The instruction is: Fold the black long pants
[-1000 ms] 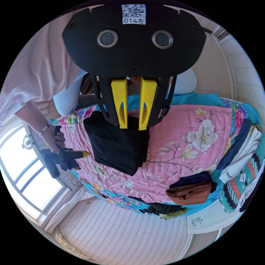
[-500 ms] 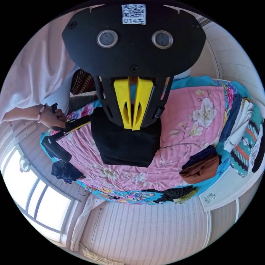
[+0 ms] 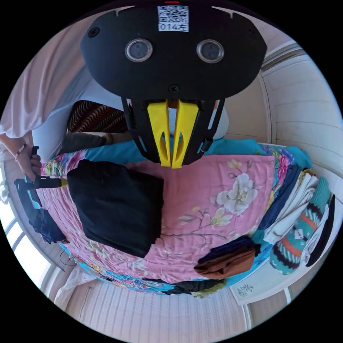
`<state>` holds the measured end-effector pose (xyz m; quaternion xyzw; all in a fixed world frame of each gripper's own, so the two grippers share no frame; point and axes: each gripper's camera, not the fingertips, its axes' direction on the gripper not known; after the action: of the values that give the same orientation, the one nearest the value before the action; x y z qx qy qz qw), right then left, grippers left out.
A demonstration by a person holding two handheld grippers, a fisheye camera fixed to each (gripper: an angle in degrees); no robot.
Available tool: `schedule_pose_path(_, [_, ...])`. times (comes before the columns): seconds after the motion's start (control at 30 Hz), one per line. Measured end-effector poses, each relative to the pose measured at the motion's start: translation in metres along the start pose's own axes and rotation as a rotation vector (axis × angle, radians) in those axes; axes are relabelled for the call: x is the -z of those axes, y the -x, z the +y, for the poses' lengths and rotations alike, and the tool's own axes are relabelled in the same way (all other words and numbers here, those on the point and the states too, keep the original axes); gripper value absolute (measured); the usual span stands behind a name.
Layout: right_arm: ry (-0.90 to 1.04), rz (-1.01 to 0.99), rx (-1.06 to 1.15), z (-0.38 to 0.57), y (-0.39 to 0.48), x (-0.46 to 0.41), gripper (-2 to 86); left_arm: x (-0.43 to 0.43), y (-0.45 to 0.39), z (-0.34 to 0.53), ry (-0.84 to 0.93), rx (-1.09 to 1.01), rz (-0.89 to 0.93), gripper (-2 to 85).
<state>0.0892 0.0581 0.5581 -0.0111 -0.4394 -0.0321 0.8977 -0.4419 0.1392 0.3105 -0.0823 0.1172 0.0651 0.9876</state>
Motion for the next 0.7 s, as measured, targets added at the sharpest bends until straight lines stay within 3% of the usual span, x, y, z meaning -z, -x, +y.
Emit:
schedule_pose_path(0.1, [-0.103, -0.027, -0.027, -0.021, -0.014, 0.014, 7.0, 0.018, 0.022, -0.015, -0.106, 0.052, 0.096, 0.6])
schedule_pose_path(0.17, [-0.154, -0.059, -0.076, -0.037, -0.033, 0.012, 10.0, 0.018, 0.032, -0.039, -0.155, 0.045, 0.219, 8.6])
schedule_pose_path(0.27, [-0.223, -0.133, -0.177, -0.051, -0.061, 0.008, 11.8, 0.005, 0.032, -0.072, -0.161, -0.011, 0.350, 12.4])
schedule_pose_path(0.5, [-0.331, -0.192, -0.323, -0.084, -0.104, 0.016, 9.4, -0.037, 0.024, -0.093, 0.096, -0.113, 0.314, 17.6])
schedule_pose_path(0.7, [-0.145, -0.093, -0.226, -0.133, -0.104, 0.017, 3.1, -0.041, 0.040, -0.069, 0.122, -0.135, 0.243, 16.9])
